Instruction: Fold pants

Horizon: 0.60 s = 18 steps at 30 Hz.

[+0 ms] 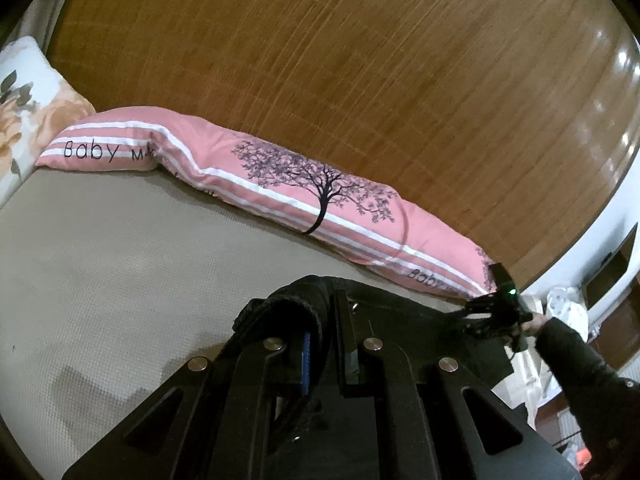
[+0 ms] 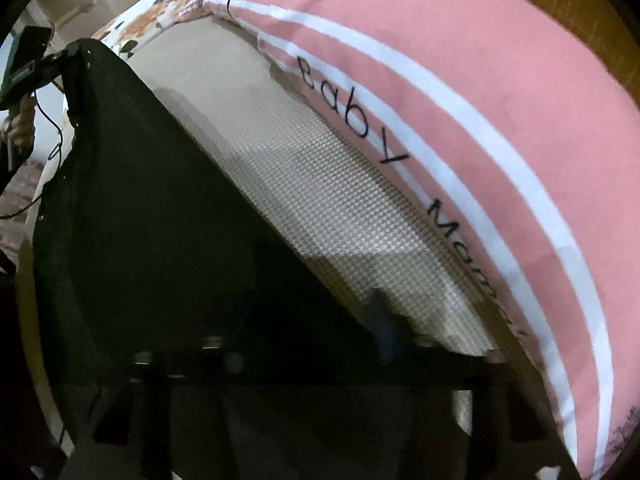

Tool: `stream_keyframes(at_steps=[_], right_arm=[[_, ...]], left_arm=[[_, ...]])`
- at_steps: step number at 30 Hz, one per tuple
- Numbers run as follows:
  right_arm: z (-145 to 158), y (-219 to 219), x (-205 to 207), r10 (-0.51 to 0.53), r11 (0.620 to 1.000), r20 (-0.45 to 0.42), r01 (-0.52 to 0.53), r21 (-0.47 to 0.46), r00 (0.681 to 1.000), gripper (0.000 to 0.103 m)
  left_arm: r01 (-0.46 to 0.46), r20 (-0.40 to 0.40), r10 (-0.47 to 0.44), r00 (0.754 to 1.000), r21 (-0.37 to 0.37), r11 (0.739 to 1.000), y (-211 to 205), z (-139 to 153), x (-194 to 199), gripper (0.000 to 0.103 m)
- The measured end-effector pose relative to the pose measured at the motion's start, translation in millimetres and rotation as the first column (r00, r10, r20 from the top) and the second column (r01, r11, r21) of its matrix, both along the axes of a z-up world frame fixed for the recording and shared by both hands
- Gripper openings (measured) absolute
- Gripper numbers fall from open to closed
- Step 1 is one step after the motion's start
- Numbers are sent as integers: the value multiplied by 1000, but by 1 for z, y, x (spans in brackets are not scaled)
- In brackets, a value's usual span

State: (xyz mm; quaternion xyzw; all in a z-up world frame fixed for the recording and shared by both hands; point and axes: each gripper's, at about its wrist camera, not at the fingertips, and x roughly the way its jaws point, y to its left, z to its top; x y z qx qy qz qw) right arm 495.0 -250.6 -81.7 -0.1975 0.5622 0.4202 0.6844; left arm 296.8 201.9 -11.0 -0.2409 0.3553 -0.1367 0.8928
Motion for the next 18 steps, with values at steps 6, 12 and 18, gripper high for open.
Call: stream_keyframes(at_steps=[6,12,18], right_arm=[[40,-9,-42,-108,992,155,116,-45,982,10],[93,-23,-110,-241,961,326,271,-49,914,9],[129,-38,-204,-356,914,406,404,-36,841,9]], left_arm=[[-11,-2,11,1000,73,997,-2,3,0,10],[34,39,-41,998,162,986,-9,19,-25,9],[97,58,-111,992,197,976,-9,33,-76,10]])
